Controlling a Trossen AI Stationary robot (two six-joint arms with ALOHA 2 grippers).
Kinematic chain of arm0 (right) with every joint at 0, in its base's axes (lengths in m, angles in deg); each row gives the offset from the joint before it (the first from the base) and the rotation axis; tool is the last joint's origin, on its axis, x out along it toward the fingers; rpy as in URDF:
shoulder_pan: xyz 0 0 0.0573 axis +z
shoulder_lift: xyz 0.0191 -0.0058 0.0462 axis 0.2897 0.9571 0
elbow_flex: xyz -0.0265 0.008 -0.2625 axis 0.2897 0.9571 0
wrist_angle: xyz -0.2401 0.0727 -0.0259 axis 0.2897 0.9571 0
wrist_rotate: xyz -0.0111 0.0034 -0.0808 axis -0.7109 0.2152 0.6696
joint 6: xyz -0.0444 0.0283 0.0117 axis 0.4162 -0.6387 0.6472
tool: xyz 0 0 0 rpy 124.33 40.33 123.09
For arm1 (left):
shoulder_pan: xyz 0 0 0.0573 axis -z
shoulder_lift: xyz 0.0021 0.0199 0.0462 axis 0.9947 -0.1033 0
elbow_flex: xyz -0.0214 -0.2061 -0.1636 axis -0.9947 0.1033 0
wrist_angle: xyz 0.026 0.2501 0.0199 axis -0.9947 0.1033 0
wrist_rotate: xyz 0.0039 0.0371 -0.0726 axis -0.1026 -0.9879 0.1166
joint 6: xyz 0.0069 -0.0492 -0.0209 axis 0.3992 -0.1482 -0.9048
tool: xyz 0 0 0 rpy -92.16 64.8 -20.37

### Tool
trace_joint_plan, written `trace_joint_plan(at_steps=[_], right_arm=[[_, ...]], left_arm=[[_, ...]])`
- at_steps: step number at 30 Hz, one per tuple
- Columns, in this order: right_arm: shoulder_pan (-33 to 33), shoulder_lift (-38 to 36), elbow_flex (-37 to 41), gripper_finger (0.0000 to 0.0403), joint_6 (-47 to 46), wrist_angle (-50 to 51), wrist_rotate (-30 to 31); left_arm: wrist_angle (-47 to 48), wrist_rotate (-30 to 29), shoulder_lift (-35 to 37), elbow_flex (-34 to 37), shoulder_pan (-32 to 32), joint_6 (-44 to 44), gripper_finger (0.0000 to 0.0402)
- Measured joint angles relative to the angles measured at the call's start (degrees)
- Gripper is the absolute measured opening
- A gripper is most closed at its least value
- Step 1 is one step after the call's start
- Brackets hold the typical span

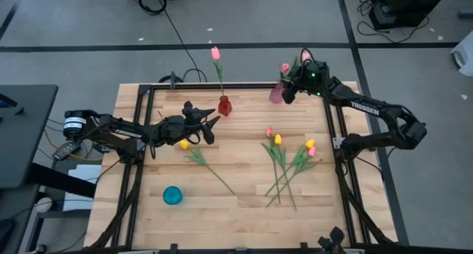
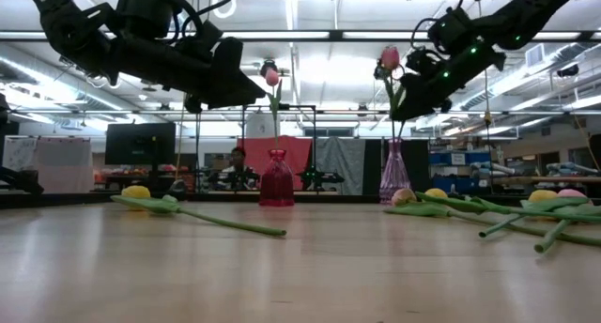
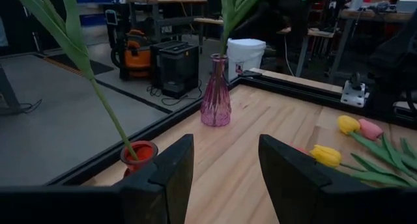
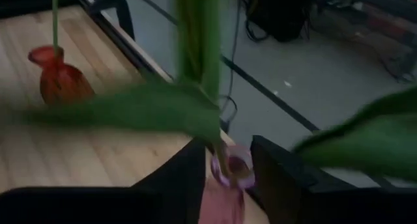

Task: Sort flowers into vase by color
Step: Put the yellow tulip into the blue vase

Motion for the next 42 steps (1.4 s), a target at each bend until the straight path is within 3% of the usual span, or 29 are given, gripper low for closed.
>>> trace_joint_plan(at_steps=[8,15,19,24,27,35,42], right_arm=[[2.3,-9.6,0.0,0.0159,-2.6,13.0,2.7],[10.5,-14.8,0.0,0.0158,-7.8,23.2,3.6],[17.4,-19.5,0.0,0.0158,-12.6,30.1,9.5],[25.0,-26.4,0.0,0.0158,-18.8,34.8,19.5],[28.3,-28.3,0.0,0.0158,-22.8,38.0,20.4],[36.4,-20.6,0.1,0.0157,-26.6,40.2,17.0],[38.7,-5.2,0.1,0.0157,-29.3,40.1,5.2]], left_arm=[[-0.9,0.0,0.0,0.0,0.0,1.3,0.0179],[-2.1,5.1,0.0,0.0,0.0,1.0,0.0179],[-1.9,9.5,0.0,0.0,0.0,-0.3,0.0179],[-1.8,10.7,0.0,0.0,0.0,-2.1,0.0179],[-1.8,10.7,0.0,0.0,0.5,-3.4,0.0179],[-1.8,10.9,0.0,0.0,4.3,-3.3,0.0179],[-1.7,9.6,0.0,0.0,4.4,0.2,0.0179]])
